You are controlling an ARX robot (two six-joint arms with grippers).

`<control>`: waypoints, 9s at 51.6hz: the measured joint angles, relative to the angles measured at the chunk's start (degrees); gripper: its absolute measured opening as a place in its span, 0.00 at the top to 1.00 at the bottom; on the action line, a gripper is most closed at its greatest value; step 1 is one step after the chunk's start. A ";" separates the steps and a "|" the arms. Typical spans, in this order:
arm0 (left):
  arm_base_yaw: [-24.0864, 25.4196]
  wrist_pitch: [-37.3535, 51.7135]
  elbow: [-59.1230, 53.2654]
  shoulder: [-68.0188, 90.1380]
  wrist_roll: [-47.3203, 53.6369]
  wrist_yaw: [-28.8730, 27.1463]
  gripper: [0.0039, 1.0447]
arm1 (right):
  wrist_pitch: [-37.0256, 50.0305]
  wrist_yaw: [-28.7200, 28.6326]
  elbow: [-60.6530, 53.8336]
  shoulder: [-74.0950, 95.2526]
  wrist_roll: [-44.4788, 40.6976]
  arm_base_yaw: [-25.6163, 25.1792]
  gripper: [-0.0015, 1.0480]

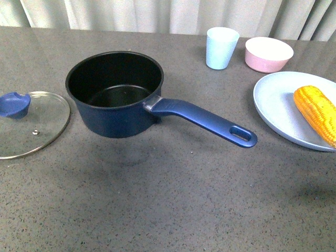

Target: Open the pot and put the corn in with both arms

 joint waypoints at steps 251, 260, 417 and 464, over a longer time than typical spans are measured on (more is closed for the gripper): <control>0.00 -44.87 -0.90 -46.27 0.15 0.00 0.08 | -8.07 -22.25 61.22 94.64 6.32 8.02 0.82; 0.00 -44.87 -0.90 -46.27 0.15 0.00 0.08 | -12.35 -21.62 68.08 98.20 5.51 19.69 0.84; 0.00 -44.87 -0.90 -46.27 0.17 0.00 0.08 | 40.98 -0.02 6.75 49.46 0.02 0.28 0.98; 0.00 -44.87 -0.90 -46.27 0.17 0.00 0.08 | 24.68 -0.04 -0.02 24.59 0.00 0.17 0.98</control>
